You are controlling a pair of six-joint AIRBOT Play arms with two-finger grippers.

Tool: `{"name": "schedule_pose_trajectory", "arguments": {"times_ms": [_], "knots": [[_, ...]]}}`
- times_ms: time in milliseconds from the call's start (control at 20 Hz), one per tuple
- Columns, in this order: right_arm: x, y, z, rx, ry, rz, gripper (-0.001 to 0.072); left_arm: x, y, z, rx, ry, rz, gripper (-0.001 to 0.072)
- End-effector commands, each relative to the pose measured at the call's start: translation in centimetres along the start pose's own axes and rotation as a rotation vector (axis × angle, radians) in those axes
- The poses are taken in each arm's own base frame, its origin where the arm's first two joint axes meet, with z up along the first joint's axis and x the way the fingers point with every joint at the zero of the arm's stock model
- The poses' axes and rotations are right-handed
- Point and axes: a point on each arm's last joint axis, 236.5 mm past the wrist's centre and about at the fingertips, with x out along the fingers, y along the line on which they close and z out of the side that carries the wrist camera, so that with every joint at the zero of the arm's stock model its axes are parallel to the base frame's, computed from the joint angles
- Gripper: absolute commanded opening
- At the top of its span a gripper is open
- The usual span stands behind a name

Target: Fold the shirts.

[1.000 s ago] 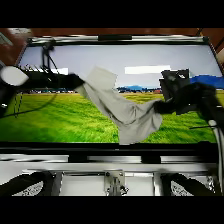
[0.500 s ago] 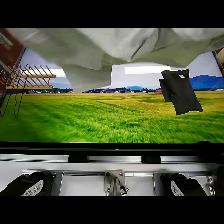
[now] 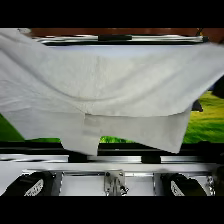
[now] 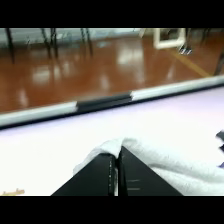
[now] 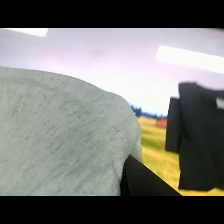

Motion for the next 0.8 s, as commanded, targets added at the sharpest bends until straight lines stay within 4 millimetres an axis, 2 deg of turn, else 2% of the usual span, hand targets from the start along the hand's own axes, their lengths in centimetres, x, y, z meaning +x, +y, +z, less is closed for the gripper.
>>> {"name": "schedule_pose_trajectory", "arguments": {"times_ms": [0, 150, 200, 300, 400, 450, 550, 600, 650, 700, 750], "knots": [[6.4, 0.2, -7.9, 0.079, 0.326, 0.060, 0.0078, 3.4, 3.1, -8.3, 0.005, 0.267, 0.092, 0.0035], [14.6, 0.1, -14.3, 0.188, 0.509, 0.093, 0.0078, 8.4, 3.7, -18.3, -0.060, 0.518, 0.077, 0.0035], [17.4, 0.2, -15.3, 0.219, 0.516, 0.105, 0.0078, 10.4, 4.0, -21.4, -0.117, 0.579, 0.086, 0.0035], [23.1, 0.1, -15.3, 0.298, 0.475, 0.130, 0.0078, 14.1, 4.4, -25.9, -0.241, 0.643, 0.112, 0.0035], [27.8, -0.2, -14.3, 0.408, 0.387, 0.131, 0.0078, 18.1, 4.1, -28.5, -0.349, 0.657, 0.103, 0.0035], [29.5, -0.5, -13.9, 0.481, 0.352, 0.121, 0.0079, 20.0, 3.7, -29.7, -0.392, 0.657, 0.082, 0.0035], [32.2, -1.3, -14.3, 0.619, 0.328, 0.086, 0.0086, 22.7, 3.1, -32.3, -0.461, 0.685, 0.057, 0.0037], [33.0, -1.4, -14.9, 0.658, 0.338, 0.079, 0.0161, 23.6, 2.7, -33.9, -0.493, 0.717, 0.045, 0.0046], [33.2, -1.3, -15.2, 0.664, 0.345, 0.078, 0.0417, 24.1, 2.2, -35.2, -0.526, 0.748, 0.032, 0.0157], [32.9, -1.7, -15.1, 0.639, 0.343, 0.076, 0.0549, 24.2, 1.5, -36.1, -0.554, 0.782, 0.015, 0.0415], [32.1, -2.4, -14.6, 0.607, 0.340, 0.075, 0.0549, 23.8, 1.4, -36.7, -0.565, 0.818, 0.008, 0.0578]]}}
